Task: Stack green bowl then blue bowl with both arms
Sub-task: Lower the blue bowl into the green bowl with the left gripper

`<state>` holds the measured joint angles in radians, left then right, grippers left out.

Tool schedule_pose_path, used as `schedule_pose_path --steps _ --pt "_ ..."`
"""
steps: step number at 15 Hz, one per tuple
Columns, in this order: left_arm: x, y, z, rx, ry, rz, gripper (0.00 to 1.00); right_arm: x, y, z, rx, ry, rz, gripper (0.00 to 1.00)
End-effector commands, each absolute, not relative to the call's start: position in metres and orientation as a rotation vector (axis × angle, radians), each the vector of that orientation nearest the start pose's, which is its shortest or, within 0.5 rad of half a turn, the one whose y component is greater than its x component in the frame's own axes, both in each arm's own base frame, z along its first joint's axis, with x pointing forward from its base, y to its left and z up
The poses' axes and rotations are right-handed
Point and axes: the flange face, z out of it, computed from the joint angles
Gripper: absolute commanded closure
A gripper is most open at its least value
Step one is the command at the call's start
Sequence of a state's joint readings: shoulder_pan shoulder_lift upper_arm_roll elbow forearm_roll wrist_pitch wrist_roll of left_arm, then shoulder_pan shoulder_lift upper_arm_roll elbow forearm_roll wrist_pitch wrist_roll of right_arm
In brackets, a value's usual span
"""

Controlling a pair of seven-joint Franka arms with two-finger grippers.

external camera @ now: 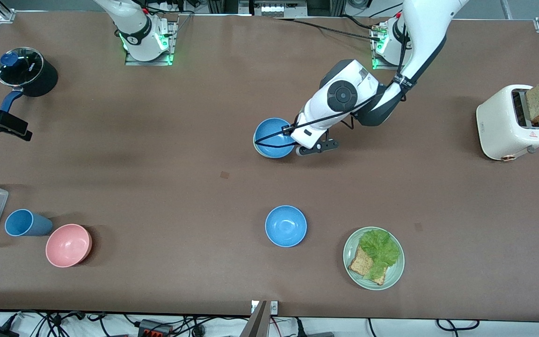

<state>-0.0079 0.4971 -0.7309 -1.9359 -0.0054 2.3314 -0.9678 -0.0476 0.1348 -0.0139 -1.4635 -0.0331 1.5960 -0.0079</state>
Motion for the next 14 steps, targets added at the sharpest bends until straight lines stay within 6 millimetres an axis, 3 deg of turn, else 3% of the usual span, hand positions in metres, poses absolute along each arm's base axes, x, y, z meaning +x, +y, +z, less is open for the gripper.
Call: schedule_pose_path --steps 1,3,4,7,10,14 --pt "0.473 -0.403 0.281 -3.304 -0.48 0.362 1.0 0.589 -0.036 0.603 -3.176 0.044 -0.025 0.0" --pt "0.473 -0.404 0.276 -3.294 -0.489 0.342 0.99 0.587 -0.029 0.608 -3.182 0.02 -0.034 0.0" --pt "0.475 -0.404 0.271 -3.289 -0.514 0.331 0.98 0.586 -0.036 0.609 -3.183 0.036 -0.039 0.0" --pt "0.478 -0.403 0.275 -3.276 -0.576 0.315 0.91 0.584 -0.037 0.606 -3.182 0.012 -0.021 0.0" --pt "0.49 -0.397 0.304 -3.25 -0.624 0.291 0.9 0.571 -0.038 0.593 -3.178 0.013 -0.014 0.0" --pt "0.525 -0.381 0.354 -3.188 -0.641 0.356 0.88 0.542 -0.038 0.583 -3.176 0.021 -0.104 0.0"
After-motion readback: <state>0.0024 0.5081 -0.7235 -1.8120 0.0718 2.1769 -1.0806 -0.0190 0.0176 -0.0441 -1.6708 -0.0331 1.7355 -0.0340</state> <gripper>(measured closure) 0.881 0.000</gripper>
